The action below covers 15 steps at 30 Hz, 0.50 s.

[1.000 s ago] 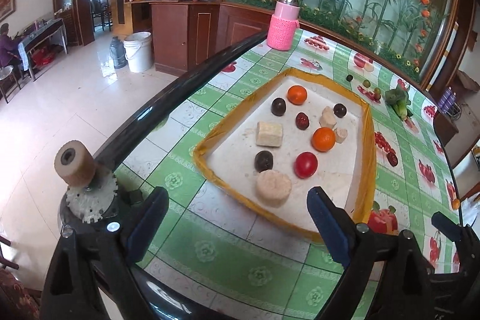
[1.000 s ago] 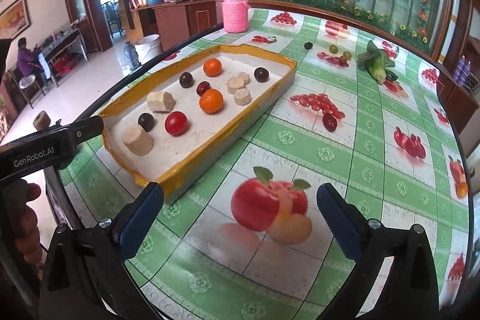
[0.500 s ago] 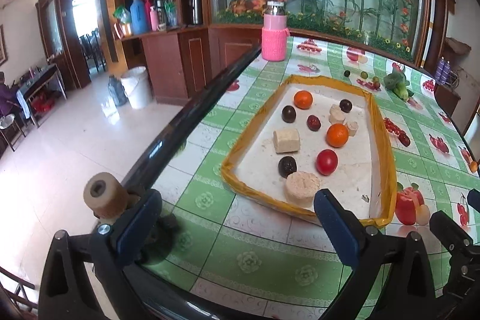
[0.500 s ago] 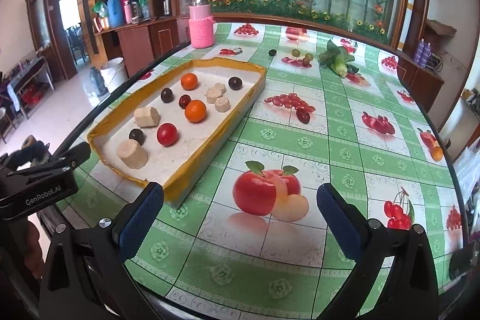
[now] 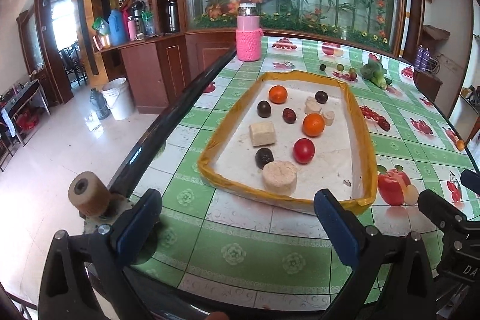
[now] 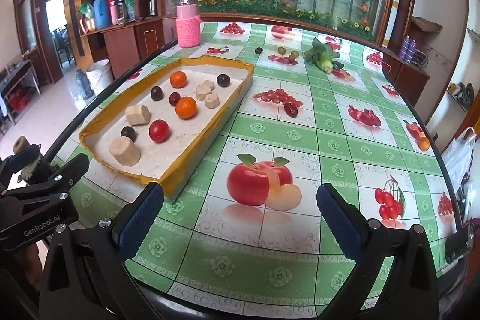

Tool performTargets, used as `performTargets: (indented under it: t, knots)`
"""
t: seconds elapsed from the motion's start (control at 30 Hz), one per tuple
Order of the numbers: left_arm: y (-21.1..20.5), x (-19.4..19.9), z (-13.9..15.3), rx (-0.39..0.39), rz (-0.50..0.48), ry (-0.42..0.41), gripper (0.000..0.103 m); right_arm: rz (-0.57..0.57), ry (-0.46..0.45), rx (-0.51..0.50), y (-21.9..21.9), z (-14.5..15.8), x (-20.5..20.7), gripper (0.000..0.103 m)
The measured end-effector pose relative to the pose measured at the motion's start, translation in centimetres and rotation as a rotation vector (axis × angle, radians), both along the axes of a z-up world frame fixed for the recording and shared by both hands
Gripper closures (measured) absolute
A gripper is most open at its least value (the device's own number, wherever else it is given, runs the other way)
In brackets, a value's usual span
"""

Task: Organize fruits

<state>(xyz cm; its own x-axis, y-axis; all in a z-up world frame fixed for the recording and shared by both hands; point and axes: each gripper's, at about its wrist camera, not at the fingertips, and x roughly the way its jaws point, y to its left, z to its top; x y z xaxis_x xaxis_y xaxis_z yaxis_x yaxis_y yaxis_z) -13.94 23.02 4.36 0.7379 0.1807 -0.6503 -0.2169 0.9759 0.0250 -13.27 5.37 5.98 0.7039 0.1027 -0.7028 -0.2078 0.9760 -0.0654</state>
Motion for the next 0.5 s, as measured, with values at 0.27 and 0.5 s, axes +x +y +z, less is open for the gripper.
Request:
performTargets:
  t: [0.27,0.5]
  knots:
    - [-0.6,0.5,-0.1,-0.020,-0.033,0.005,0.001,-0.035,-0.007,0.001,-1.3,0.3,-0.1,0.000]
    - [-1.9,0.6,-0.1,-0.021,-0.066,0.009,0.001,-0.048,-0.013,-0.008,-2.1,0.3,-0.2,0.000]
